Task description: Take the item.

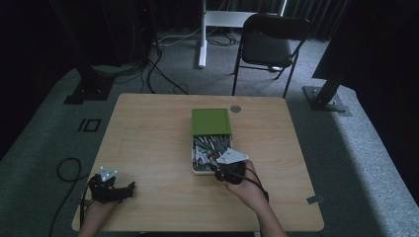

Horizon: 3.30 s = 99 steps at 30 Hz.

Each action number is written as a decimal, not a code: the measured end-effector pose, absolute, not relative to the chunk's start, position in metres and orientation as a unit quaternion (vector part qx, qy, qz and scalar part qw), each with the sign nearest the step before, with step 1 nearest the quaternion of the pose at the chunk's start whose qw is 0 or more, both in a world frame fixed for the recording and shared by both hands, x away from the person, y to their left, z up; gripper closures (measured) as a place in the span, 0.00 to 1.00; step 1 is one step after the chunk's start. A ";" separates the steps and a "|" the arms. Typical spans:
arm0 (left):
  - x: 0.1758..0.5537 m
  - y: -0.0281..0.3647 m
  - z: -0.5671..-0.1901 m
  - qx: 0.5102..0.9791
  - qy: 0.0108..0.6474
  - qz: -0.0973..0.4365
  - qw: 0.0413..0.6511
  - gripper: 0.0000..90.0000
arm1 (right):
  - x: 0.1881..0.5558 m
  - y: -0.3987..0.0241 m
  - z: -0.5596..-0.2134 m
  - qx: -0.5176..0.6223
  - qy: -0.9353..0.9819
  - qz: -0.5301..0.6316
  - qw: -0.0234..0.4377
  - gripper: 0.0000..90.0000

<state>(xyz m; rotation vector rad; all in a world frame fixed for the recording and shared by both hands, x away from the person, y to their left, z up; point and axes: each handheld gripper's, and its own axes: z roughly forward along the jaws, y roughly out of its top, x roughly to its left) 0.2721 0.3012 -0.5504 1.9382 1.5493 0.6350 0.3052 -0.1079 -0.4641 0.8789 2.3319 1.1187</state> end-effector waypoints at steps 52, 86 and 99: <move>0.272 0.301 -0.550 0.725 0.580 0.238 0.286 0.01 | 0.315 -0.098 -0.470 0.379 0.812 0.361 0.257 0.96; 0.272 0.301 -0.550 0.725 0.580 0.238 0.286 0.01 | 0.326 -0.173 -0.411 0.437 0.727 0.429 0.311 0.97; 0.272 0.301 -0.550 0.725 0.580 0.238 0.286 0.01 | 0.359 -0.191 -0.449 0.494 0.699 0.417 0.307 0.97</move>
